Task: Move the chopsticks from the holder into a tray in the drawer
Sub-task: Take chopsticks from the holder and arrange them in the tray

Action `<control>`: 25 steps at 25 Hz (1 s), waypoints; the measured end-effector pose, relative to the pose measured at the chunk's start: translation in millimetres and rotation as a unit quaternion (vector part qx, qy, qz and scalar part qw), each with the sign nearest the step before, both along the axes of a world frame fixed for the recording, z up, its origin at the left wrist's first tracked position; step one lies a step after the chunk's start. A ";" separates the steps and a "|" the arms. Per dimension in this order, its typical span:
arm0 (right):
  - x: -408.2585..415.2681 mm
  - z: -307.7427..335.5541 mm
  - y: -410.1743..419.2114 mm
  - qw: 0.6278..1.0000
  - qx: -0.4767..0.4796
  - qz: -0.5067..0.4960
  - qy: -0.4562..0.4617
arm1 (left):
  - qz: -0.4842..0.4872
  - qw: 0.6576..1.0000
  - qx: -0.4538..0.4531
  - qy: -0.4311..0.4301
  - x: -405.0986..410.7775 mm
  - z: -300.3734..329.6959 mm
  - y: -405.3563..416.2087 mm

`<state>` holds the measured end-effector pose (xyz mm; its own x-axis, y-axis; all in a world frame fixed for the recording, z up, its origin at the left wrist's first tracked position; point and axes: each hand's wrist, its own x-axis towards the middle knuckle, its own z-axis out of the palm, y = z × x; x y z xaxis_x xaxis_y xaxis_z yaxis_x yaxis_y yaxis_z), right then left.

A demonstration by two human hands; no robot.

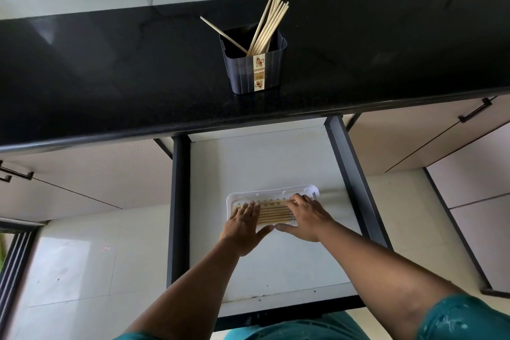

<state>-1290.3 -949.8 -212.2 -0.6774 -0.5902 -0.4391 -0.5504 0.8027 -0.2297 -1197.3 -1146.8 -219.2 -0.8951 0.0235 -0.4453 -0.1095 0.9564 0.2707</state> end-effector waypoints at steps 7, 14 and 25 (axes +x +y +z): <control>-19.7 46.1 -17.9 0.979 -0.140 -0.047 0.143 | -0.082 0.949 -0.001 0.304 -21.6 47.9 -20.8; -119.7 160.9 -82.0 0.892 -0.361 -0.186 0.200 | -0.025 0.898 -0.058 0.435 -146.9 168.1 -47.8; -297.6 233.9 -154.2 0.840 -0.337 -0.423 -0.041 | 0.151 0.943 0.055 0.291 -326.5 239.9 -47.6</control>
<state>-1587.9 -1104.0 21.7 -0.9634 -0.0456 -0.2643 0.1919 0.5715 -0.7979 -1523.7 -1194.3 20.7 -0.9603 -0.2547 0.1136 -0.1751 0.8677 0.4653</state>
